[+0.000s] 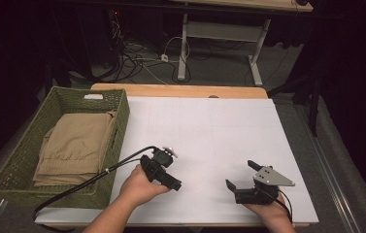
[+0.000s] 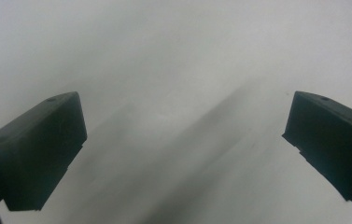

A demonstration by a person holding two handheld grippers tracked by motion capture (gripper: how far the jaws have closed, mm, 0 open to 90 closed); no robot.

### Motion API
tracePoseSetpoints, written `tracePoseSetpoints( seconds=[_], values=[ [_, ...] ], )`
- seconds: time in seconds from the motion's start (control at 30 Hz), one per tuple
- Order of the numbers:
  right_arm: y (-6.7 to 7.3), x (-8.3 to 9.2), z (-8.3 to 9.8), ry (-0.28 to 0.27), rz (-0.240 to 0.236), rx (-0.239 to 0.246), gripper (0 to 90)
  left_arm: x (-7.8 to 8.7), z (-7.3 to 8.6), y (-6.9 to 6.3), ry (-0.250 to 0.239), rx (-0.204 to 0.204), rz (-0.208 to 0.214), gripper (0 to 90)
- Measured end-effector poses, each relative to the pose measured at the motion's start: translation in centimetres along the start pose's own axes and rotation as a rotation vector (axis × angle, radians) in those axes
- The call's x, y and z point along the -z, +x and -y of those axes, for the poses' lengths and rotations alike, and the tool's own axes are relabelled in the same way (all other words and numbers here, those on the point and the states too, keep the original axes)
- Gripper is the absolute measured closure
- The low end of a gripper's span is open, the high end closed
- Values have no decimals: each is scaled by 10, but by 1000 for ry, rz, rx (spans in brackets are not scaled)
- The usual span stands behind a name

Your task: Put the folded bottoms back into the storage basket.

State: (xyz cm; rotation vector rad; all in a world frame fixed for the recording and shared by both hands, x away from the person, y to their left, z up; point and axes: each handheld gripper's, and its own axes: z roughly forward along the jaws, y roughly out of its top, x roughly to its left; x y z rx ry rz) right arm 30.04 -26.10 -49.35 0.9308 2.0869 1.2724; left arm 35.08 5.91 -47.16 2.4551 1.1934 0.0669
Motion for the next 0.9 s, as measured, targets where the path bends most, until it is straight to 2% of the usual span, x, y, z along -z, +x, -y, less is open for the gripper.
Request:
tracePoseSetpoints(
  seconds=[0.07,0.2,0.27,0.4,0.43,0.5,0.53,0.57,0.6,0.63,0.7,0.77,0.8,0.9],
  values=[
    [-2,2,3,-2,3,-14,4,-2,5,-2,-67,-3,-4,0],
    [-2,6,6,-28,4,-22,4,-5,19,-3,-239,7,5,0],
    [-2,9,7,-45,3,-27,4,-4,25,-1,-309,7,7,0],
    [0,19,10,-92,5,-49,4,-2,45,2,-499,-1,-10,0],
    [1,23,11,-104,11,-49,4,-2,49,3,-528,2,-4,0],
    [3,29,12,-124,18,-47,4,-4,62,4,-613,29,-11,0],
    [3,31,13,-129,23,-47,4,-6,70,7,-661,62,8,0],
    [3,34,14,-135,28,-50,4,-6,75,10,-690,98,17,0],
    [3,37,15,-140,34,-55,4,-2,77,13,-750,118,36,0],
    [3,41,17,-147,39,-63,4,0,78,15,-776,129,40,0],
    [1,46,18,-160,45,-82,4,-3,75,19,-757,132,48,0],
    [0,50,20,-167,62,-86,4,-6,72,19,-743,128,52,0],
    [-1,51,20,-168,68,-87,4,-6,70,16,-750,102,47,0],
    [-3,53,23,-162,81,-98,4,-9,68,9,-727,34,30,0]
  ],
)
